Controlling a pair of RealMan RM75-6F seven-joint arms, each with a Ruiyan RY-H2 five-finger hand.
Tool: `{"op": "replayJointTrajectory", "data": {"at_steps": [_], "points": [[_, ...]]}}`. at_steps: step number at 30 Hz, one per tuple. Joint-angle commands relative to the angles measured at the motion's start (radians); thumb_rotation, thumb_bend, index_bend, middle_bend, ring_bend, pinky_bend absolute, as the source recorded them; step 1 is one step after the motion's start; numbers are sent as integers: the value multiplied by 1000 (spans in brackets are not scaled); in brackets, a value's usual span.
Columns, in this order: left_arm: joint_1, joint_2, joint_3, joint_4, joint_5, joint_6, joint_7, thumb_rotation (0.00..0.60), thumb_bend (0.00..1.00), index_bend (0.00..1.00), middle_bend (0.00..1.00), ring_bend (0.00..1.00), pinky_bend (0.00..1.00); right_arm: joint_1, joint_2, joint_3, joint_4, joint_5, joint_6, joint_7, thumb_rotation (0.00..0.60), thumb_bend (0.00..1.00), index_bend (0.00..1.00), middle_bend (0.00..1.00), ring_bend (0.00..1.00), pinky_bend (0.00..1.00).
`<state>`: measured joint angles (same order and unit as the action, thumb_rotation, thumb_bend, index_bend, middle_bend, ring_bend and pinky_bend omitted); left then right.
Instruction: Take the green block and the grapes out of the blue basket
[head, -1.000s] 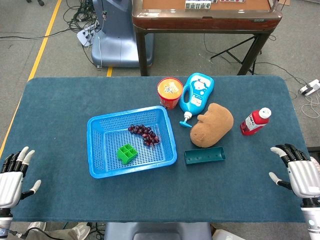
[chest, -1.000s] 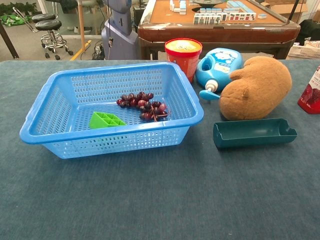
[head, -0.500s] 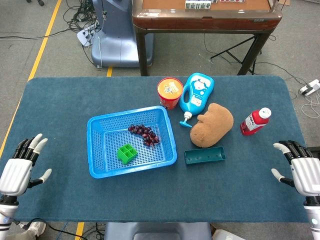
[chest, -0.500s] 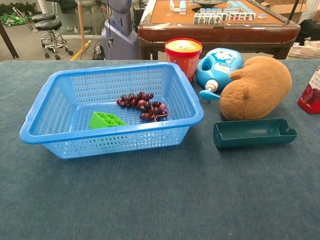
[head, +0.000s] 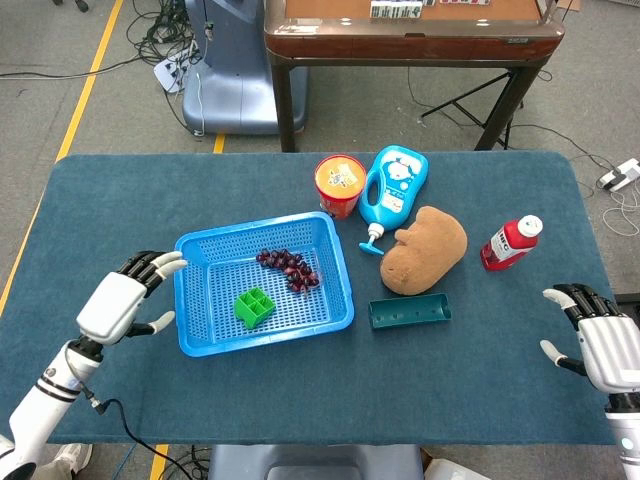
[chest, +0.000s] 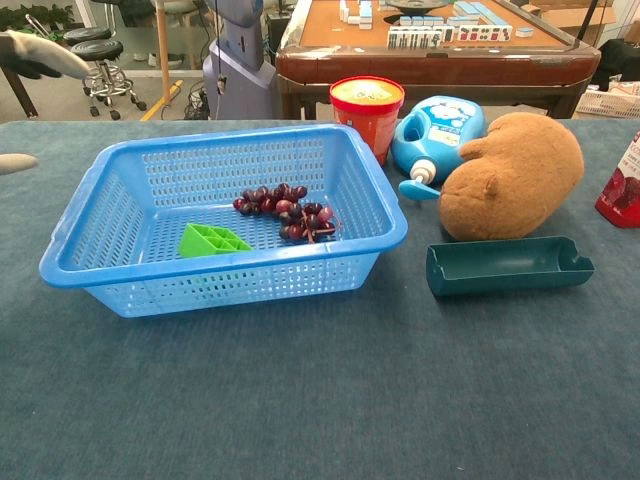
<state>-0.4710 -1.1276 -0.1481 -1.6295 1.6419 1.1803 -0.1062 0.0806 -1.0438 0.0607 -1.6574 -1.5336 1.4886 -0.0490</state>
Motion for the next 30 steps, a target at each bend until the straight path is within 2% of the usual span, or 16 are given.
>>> {"op": "replayJointTrajectory", "data": {"at_steps": [1,10,16,30], "points": [[-75,-41,-19,20,-17,-76,-3,600,298,195,158,142,125,1,-1,-2,0,1,-3,0,600,153,236,229,170,292],[-188,-114,-26,46,-49,-197,57,600,298,195,158,141,125,1,4,-2,3,5,-7,6,600,154,236,229,173,293],[-248,-161,-22,74,-93,-272,148,600,298,200,159,141,125,3,6,-2,4,4,-10,12,600,155,236,229,176,299],[-330,-224,9,137,-138,-350,360,600,298,197,159,120,125,5,4,-1,17,22,-23,19,600,158,236,229,184,307]]}}
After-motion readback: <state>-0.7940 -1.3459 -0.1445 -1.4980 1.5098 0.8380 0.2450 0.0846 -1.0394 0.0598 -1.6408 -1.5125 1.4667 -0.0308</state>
